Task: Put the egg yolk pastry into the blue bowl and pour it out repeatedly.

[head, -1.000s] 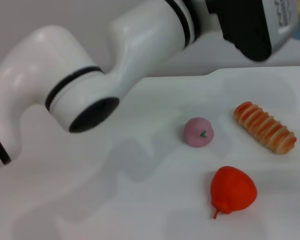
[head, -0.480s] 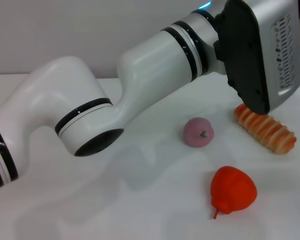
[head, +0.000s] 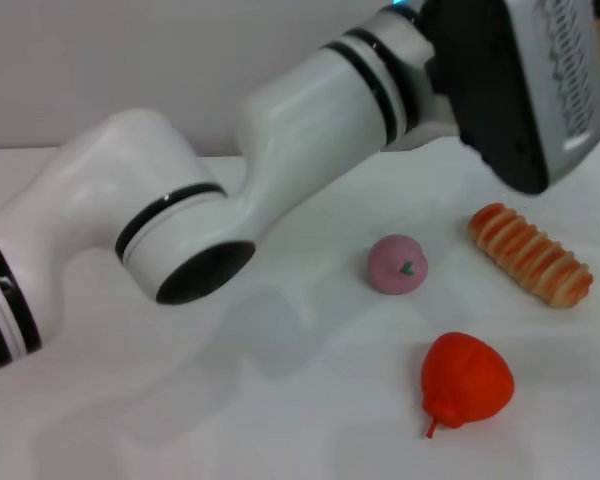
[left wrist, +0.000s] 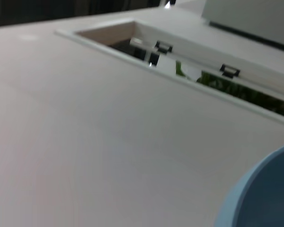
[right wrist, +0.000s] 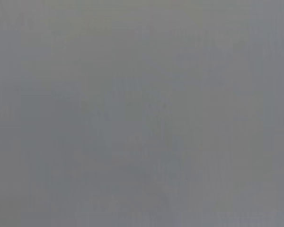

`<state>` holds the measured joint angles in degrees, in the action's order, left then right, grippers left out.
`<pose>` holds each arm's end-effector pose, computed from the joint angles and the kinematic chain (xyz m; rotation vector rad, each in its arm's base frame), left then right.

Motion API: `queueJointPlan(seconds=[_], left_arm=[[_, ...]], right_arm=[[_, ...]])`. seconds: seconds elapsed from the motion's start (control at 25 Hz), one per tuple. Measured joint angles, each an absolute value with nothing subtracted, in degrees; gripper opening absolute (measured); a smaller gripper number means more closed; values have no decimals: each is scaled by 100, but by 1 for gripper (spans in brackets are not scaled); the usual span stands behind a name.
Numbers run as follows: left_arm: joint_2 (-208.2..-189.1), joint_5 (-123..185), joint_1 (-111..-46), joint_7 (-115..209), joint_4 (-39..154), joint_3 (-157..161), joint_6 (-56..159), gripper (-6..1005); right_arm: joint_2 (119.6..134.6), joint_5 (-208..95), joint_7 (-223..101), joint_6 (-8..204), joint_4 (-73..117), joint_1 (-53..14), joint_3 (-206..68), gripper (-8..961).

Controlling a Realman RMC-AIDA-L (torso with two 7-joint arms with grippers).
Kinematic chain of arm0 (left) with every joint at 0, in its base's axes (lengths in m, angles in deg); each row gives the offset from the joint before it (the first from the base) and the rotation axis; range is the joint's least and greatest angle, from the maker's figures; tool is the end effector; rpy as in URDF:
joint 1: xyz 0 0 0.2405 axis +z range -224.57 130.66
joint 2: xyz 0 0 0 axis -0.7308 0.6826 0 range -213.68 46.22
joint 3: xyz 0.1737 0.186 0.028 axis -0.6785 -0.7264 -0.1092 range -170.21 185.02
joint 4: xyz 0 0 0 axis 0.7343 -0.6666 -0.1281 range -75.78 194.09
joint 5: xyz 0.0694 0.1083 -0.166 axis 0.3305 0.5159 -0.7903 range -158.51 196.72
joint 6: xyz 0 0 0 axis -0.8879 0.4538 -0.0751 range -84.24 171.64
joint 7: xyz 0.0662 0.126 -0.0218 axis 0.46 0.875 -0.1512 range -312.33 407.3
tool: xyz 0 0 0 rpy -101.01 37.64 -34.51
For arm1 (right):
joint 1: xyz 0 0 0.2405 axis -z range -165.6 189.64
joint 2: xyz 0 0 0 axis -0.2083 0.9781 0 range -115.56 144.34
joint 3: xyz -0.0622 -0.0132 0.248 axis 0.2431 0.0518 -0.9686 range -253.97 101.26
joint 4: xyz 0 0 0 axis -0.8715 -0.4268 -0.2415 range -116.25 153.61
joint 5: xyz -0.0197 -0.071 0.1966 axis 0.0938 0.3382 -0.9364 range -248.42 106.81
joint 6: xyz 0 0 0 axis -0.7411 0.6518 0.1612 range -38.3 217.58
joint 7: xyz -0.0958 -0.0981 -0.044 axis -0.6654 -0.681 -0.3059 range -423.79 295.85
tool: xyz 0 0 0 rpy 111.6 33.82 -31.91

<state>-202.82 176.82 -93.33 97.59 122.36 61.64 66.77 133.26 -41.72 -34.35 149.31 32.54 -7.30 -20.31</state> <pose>0.0418 0.3614 -0.0894 -1.8408 0.9735 -0.5999 0.3793 0.3211 0.0377 -1.4832 0.7311 0.7009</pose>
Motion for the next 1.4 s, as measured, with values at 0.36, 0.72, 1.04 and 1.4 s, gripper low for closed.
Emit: queueJointPlan(seconds=[0.36,0.72,1.04,1.4], left_arm=[[-20282,17243,-9636,10095,12356,6395,5681,0],[-20282,17212,-9532,10777,11835,5768,7570,0],[-20282,17113,-9514,10856,11386,5306,8658,-1],[-20282,16723,-9444,10866,11221,5043,9099,-1]], right_arm=[[13331,-4172,-3418,14931,3255,-730,-2029,452],[13331,-4172,-3413,14931,3257,-753,-2046,449],[13322,-4171,-3421,14918,3257,-776,-2046,447],[13321,-4171,-3444,14899,3256,-810,-2046,444]])
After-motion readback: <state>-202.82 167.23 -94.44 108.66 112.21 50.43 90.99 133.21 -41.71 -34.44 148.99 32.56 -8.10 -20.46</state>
